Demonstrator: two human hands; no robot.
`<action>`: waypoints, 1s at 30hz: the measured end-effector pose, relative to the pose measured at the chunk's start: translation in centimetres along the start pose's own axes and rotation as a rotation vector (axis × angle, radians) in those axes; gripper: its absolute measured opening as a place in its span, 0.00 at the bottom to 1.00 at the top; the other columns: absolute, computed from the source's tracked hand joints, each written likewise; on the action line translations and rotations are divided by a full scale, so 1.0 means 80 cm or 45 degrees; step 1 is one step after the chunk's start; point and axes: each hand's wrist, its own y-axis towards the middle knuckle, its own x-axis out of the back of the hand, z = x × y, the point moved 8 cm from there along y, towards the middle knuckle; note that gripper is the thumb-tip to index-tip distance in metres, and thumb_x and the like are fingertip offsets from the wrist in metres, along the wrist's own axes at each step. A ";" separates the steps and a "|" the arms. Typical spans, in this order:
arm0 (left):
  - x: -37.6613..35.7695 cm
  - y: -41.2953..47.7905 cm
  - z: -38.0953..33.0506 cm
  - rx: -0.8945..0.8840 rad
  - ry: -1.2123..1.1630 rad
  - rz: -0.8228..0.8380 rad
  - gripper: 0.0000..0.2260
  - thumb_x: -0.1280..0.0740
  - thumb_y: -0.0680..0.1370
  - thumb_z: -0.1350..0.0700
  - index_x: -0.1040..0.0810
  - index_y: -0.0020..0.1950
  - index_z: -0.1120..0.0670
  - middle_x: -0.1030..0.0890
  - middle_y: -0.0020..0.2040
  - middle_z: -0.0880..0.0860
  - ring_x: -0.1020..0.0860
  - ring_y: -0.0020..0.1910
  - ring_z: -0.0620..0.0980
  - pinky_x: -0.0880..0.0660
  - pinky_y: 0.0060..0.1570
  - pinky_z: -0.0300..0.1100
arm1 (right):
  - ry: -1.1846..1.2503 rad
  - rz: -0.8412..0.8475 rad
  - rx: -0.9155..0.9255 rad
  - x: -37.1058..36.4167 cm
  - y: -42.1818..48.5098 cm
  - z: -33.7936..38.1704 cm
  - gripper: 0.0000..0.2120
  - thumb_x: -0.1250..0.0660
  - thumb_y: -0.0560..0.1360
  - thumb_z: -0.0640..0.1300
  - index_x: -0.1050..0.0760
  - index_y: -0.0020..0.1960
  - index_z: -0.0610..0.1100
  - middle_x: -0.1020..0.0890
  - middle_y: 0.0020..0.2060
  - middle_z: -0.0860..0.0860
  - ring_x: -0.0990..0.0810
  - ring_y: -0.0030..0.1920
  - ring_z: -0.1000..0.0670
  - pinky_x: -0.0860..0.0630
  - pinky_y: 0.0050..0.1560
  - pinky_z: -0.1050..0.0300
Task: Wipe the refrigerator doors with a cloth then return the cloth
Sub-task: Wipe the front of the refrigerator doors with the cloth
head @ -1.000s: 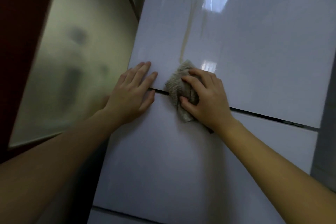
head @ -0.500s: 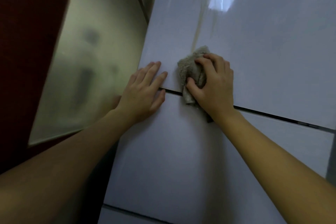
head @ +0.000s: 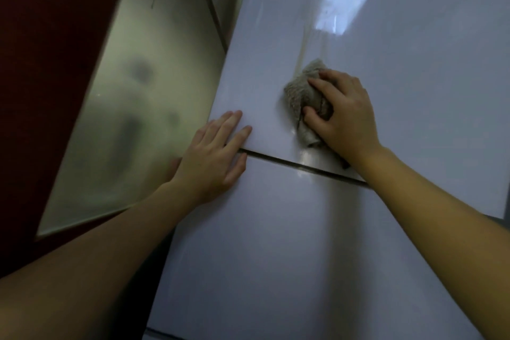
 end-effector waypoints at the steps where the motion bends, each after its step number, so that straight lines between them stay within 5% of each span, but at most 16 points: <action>1: 0.000 -0.001 0.000 -0.001 -0.001 0.003 0.24 0.45 0.81 0.47 0.30 0.74 0.56 0.34 0.78 0.60 0.35 0.77 0.59 0.35 0.73 0.54 | 0.027 -0.004 -0.020 -0.003 -0.002 0.004 0.26 0.29 0.75 0.53 0.23 0.70 0.45 0.23 0.69 0.45 0.25 0.67 0.42 0.29 0.65 0.47; 7: -0.002 -0.002 -0.001 -0.008 -0.011 0.000 0.24 0.44 0.80 0.48 0.29 0.74 0.56 0.34 0.77 0.60 0.34 0.76 0.59 0.34 0.72 0.54 | -0.023 0.121 0.370 -0.014 -0.047 0.031 0.26 0.27 0.74 0.51 0.22 0.70 0.43 0.22 0.69 0.43 0.22 0.64 0.40 0.27 0.63 0.48; 14: -0.005 -0.002 0.000 0.012 -0.012 0.007 0.25 0.45 0.80 0.47 0.31 0.74 0.56 0.35 0.78 0.59 0.36 0.77 0.58 0.36 0.73 0.54 | 0.018 -0.058 -0.053 0.006 -0.030 -0.009 0.26 0.28 0.75 0.52 0.24 0.70 0.45 0.24 0.69 0.45 0.25 0.66 0.42 0.27 0.64 0.45; 30: 0.007 0.062 0.005 0.082 0.005 -0.027 0.25 0.46 0.81 0.46 0.30 0.74 0.56 0.33 0.77 0.60 0.34 0.76 0.59 0.36 0.72 0.53 | 0.041 -0.025 0.073 0.004 0.009 -0.026 0.25 0.28 0.74 0.54 0.22 0.69 0.46 0.23 0.67 0.46 0.25 0.66 0.43 0.30 0.64 0.50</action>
